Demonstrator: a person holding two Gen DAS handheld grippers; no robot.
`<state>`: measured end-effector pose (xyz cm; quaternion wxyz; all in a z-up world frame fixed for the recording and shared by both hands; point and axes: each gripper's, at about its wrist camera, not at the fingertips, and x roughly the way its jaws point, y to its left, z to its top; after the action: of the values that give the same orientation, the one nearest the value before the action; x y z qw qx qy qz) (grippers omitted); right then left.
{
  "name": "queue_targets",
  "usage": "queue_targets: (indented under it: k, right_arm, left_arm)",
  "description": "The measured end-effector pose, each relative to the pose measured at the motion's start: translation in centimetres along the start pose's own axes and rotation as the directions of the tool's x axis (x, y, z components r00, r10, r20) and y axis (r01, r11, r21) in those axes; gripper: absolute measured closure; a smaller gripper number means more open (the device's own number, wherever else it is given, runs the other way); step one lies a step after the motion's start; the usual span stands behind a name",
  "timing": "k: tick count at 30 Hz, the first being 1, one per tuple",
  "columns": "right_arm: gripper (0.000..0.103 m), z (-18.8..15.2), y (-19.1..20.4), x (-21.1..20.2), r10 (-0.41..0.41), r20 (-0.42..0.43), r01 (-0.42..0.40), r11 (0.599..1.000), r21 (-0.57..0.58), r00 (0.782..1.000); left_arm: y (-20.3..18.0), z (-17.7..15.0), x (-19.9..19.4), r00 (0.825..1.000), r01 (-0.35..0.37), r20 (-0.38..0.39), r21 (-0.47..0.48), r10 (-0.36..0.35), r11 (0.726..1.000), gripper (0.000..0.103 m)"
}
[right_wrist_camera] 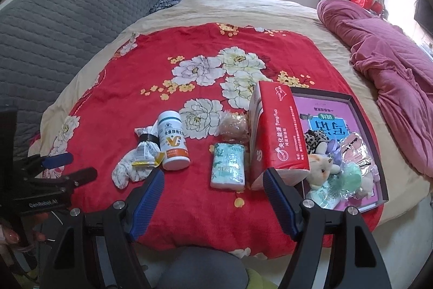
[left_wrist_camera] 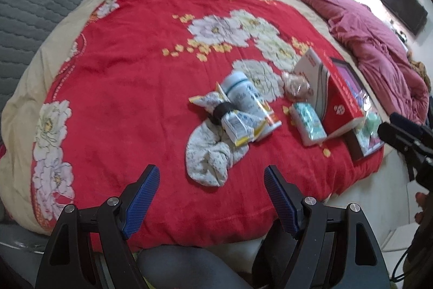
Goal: Organize soft objects
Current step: 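Withdraw both open tools from the tray toward the remaining pile, then grasp the white floral scrunchie with the left tool while the right tool grasps the green tissue pack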
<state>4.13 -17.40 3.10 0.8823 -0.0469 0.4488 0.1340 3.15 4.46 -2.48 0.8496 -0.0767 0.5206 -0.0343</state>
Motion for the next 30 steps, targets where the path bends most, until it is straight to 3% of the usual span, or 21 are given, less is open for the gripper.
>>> queue_targets:
  k: [14,30]
  right_arm:
    - [0.028,-1.3,0.3,4.6,-0.012,-0.094,0.010,1.000,-0.018,0.995]
    - [0.028,-1.1,2.5,11.8,-0.187,-0.150,0.171,0.979,-0.110,0.971]
  left_arm:
    - [0.1,0.2,5.8,0.996,-0.013,-0.094,0.004,0.014,1.000,0.023]
    - [0.9,0.9,9.7,0.988,-0.001,-0.153,0.009,0.002,1.000,0.023]
